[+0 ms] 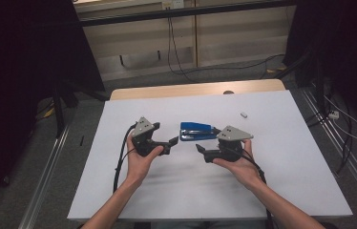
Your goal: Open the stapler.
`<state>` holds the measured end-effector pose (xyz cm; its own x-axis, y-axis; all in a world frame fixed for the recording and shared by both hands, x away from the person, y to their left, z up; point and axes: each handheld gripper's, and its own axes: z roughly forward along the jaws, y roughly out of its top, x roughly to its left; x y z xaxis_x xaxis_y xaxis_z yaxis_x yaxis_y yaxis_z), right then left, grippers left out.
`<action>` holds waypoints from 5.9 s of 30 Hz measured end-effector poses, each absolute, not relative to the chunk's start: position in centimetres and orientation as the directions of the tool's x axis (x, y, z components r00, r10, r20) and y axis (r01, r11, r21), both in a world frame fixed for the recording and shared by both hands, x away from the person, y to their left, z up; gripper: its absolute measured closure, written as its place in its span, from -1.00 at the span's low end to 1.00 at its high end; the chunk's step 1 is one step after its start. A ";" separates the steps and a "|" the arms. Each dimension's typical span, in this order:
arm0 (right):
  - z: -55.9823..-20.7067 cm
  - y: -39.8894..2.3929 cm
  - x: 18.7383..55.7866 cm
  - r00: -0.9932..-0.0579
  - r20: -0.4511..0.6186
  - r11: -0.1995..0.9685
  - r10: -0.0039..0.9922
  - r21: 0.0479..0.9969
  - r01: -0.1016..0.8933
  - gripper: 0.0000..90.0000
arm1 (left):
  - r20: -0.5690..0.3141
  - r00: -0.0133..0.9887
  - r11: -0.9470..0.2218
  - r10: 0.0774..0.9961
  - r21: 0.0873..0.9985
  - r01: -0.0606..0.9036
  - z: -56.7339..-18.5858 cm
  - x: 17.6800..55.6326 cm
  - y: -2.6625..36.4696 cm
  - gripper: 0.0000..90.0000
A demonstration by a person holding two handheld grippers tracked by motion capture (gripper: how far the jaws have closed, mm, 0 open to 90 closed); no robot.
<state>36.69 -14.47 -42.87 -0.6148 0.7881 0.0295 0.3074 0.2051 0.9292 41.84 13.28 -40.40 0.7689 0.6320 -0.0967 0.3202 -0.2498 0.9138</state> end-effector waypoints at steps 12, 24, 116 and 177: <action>-43.4 -13.6 38.9 -0.604 0.052 0.184 0.795 0.928 0.323 -0.47 | -0.060 0.758 -0.279 0.650 0.909 0.311 -41.6 44.4 12.5 -0.83; -43.8 -12.6 40.8 -0.611 0.049 0.197 0.790 0.924 0.329 -0.28 | -0.056 0.753 -0.274 0.655 0.912 0.306 -41.4 46.5 11.5 -0.80; -45.6 -10.2 43.5 -0.643 0.015 0.349 0.765 0.831 0.434 1.00 | -0.076 0.762 -0.392 0.643 0.822 0.413 -44.7 47.4 10.3 1.00; -45.1 -9.4 43.0 -0.614 -0.037 0.330 0.788 0.868 0.371 1.00 | -0.073 0.775 -0.340 0.628 0.870 0.358 -43.1 47.0 9.7 1.00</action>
